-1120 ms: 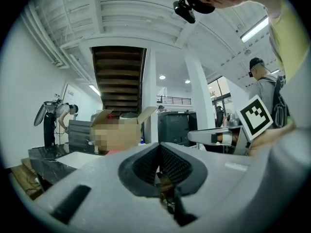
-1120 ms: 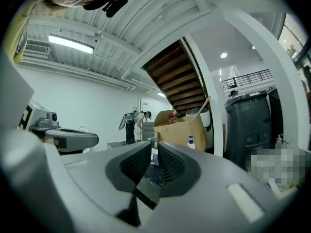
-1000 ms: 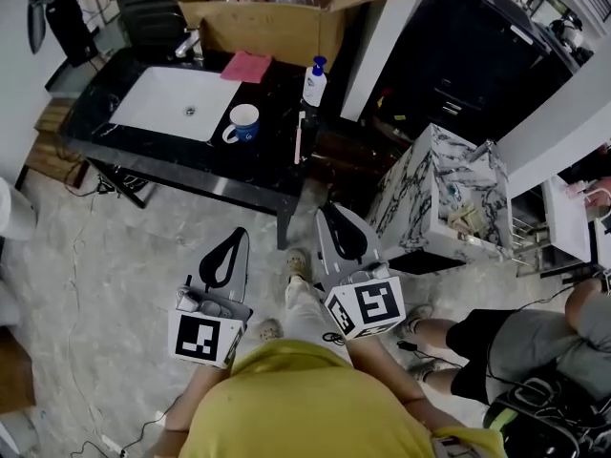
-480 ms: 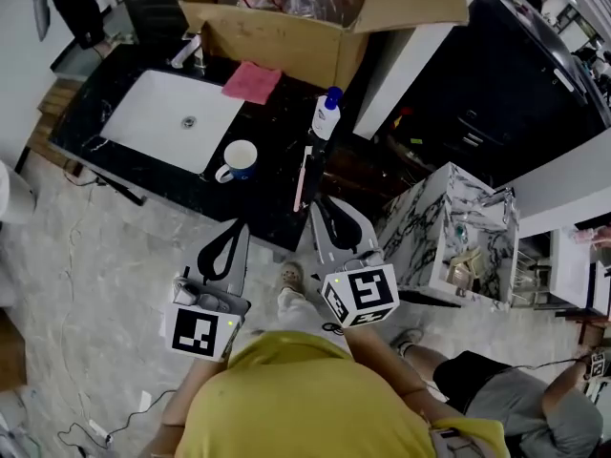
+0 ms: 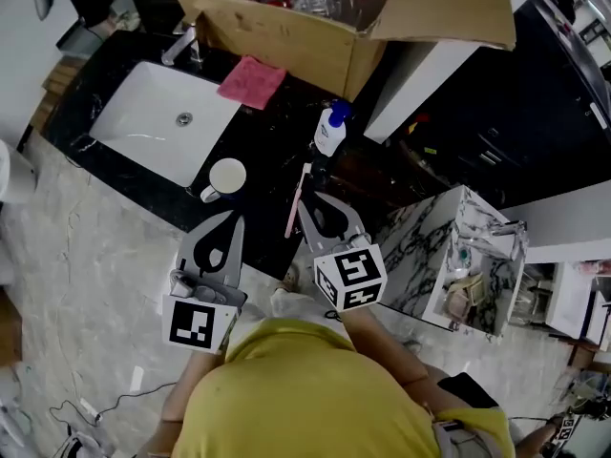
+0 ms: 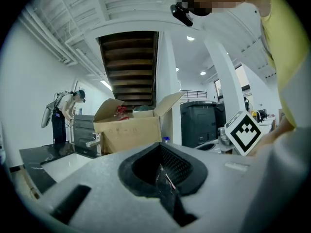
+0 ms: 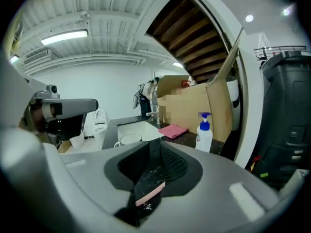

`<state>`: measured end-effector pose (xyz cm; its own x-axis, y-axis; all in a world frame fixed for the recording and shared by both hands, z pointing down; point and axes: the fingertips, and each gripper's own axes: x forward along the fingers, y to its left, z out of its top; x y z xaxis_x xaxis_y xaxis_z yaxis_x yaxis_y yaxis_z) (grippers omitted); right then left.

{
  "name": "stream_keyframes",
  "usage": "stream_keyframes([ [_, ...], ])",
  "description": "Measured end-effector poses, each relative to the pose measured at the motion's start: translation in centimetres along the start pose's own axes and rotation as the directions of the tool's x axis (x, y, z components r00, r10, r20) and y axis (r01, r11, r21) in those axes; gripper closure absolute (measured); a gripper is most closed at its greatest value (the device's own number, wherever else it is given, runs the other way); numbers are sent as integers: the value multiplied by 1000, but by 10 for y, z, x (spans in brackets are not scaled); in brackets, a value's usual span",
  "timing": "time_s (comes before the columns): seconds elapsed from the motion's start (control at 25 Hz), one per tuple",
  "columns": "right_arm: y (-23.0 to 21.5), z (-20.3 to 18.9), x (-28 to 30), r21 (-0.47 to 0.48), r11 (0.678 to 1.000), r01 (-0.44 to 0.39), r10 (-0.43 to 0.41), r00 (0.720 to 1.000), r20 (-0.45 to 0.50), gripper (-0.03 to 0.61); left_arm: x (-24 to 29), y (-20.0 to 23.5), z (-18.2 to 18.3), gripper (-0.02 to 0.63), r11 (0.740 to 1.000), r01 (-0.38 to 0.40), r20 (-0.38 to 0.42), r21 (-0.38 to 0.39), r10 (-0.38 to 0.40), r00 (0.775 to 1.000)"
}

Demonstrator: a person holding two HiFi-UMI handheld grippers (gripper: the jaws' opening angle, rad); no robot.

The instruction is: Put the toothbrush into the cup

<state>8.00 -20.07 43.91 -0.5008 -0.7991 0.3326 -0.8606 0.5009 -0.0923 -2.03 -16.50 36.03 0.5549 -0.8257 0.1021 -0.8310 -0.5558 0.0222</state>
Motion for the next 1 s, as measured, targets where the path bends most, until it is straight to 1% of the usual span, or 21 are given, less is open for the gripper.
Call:
stream_keyframes([
  [0.16, -12, -25, 20, 16, 1000, -14, 15, 996, -87, 499, 17, 1, -11, 614, 1000, 7, -30, 9, -6, 1000],
  [0.28, -17, -44, 36, 21, 999, -24, 27, 986, -164, 499, 25, 5, -18, 614, 1000, 13, -48, 10, -13, 999],
  [0.4, -17, -68, 48, 54, 998, -35, 48, 964, -261, 494, 30, 10, -23, 614, 999, 30, -59, -15, -31, 998],
  [0.52, -17, -87, 57, 97, 995, -31, 62, 940, -334, 467, 34, 17, -26, 614, 998, 51, -76, -23, -53, 996],
  [0.68, -23, -102, 65, 119, 993, 21, 27, 921, -389, 456, 44, 22, -24, 614, 994, 111, -79, -19, -112, 991],
  [0.8, -27, -110, 71, 140, 989, 44, 20, 906, -423, 437, 48, 24, -22, 614, 989, 145, -86, -27, -147, 985],
  [0.88, -30, -115, 75, 131, 990, 45, 19, 893, -449, 437, 51, 25, -23, 614, 986, 163, -90, -30, -165, 982],
  [1.0, -31, -124, 81, 113, 993, 20, 38, 869, -493, 439, 53, 25, -27, 614, 982, 184, -99, -40, -187, 977],
])
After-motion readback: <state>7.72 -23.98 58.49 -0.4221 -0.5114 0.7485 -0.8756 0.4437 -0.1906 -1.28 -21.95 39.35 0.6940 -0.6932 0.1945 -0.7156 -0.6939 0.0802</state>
